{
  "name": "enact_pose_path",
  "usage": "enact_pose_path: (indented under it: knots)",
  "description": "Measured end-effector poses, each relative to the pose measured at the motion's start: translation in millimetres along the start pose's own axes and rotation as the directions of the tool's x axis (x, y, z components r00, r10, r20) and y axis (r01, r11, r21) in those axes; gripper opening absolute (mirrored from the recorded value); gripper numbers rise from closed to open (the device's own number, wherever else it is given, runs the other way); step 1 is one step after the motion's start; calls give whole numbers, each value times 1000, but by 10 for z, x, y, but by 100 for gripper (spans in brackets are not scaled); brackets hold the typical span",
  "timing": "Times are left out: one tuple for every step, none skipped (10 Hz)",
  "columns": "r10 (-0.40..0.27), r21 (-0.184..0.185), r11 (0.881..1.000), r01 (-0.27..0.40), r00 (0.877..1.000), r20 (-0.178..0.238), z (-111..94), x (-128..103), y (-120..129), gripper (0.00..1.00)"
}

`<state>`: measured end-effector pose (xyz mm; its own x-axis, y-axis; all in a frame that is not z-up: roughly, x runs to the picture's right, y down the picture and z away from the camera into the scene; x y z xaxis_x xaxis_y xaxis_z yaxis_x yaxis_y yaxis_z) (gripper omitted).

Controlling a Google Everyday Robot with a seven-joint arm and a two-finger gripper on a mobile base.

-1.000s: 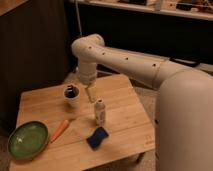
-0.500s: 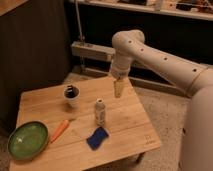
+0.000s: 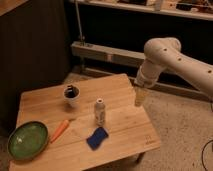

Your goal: Move the arm in a circular motion

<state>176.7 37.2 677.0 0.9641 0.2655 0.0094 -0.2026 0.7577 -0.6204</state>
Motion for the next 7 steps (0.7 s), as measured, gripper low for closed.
enact_pose_path:
  knots:
    - [36,-15,999,-36,999,-13,-15,158,259,80]
    - [59,-33,998,-59,998,-19,-8,226,520,80]
    - [70,-51,996,-71,997,-19,15,251,794,80]
    - [74,-67,995,-75,997,-19,46,238,1064,80]
    - [70,-75,995,-71,997,-19,75,186,1229,80]
    - [56,-85,995,-57,998,-17,115,80,1398,80]
    - [32,-93,995,-33,999,-7,157,-41,1518,80]
